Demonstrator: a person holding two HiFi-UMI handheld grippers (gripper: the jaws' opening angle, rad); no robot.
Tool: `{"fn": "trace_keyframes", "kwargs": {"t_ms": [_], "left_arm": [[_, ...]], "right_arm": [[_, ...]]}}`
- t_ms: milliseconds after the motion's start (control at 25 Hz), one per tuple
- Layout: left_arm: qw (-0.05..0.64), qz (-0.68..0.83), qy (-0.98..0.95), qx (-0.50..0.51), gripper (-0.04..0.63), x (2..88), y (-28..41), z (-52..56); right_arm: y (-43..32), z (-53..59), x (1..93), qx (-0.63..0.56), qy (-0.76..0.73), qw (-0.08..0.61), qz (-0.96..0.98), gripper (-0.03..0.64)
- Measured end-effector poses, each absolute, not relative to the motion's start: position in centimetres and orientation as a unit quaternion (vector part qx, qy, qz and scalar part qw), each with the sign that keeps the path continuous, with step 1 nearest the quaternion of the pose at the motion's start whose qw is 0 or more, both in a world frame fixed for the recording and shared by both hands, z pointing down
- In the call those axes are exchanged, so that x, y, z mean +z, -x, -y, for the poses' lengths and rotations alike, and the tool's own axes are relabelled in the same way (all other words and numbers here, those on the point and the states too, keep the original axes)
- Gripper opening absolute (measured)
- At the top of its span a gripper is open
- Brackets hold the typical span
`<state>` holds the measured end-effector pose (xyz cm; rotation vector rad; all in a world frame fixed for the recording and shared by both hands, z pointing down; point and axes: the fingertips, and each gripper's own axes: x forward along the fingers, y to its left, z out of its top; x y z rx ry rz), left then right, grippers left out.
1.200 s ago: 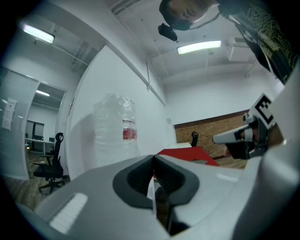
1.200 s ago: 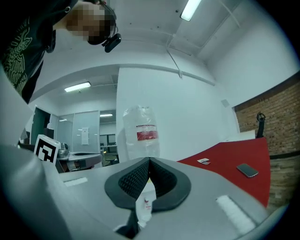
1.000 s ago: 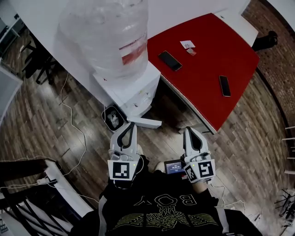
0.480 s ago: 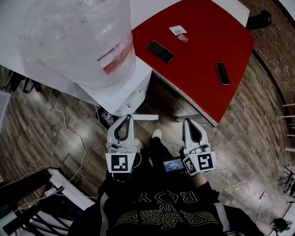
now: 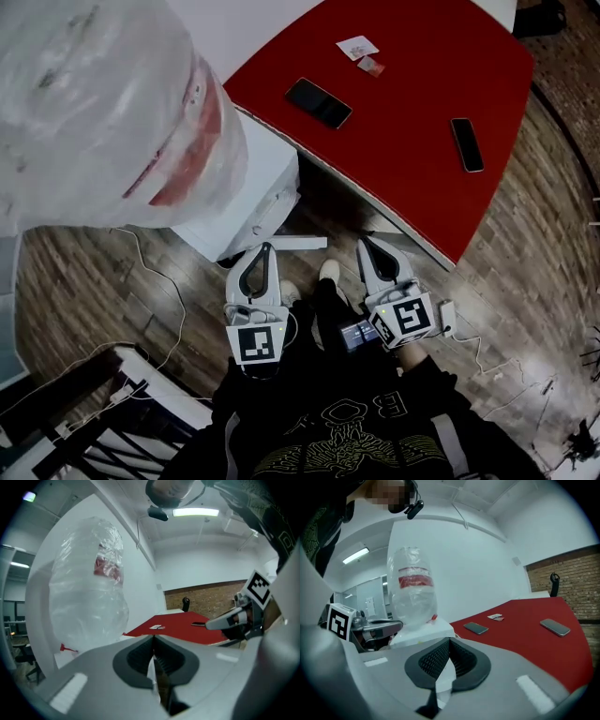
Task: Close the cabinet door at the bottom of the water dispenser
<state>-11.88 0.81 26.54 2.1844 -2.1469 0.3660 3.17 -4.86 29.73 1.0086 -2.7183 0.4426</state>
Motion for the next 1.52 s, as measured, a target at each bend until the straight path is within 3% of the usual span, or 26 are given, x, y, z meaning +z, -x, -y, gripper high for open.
{"fn": "trace_keyframes", "kwargs": {"t_ms": [160, 360, 520, 800, 1080, 1520], "left_arm": [[0.045, 0.669, -0.725, 0.159, 0.008, 33.2, 11.3, 0.5], [0.118, 0.668, -0.717, 0.161, 0.008, 42.0, 11.8, 1.4], [0.141, 0.653, -0.723, 0.174, 0.008, 48.1, 11.4, 1.7], [0.17, 0.612, -0.744, 0.208, 0.008, 57.6, 10.5, -0.3], [0.189, 0.609, -0.738, 0.222, 0.006, 60.4, 11.4, -2.3], [0.198, 0.627, -0.723, 0.21, 0.008, 60.9, 13.5, -2.0]], "right_arm": [[-2.0, 6.1, 36.0, 0.141, -0.341, 0.142, 0.919, -0.002], [-1.5, 6.7, 43.5, 0.141, -0.351, 0.162, 0.911, -0.002], [-1.3, 6.3, 53.6, 0.117, -0.324, 0.237, 0.908, -0.002], [-2.4, 4.3, 69.6, 0.266, -0.334, 0.314, 0.848, -0.002], [-3.0, -2.9, 78.7, 0.289, -0.26, 0.414, 0.823, -0.002], [0.7, 1.3, 81.8, 0.264, -0.258, 0.431, 0.823, -0.002]]}}
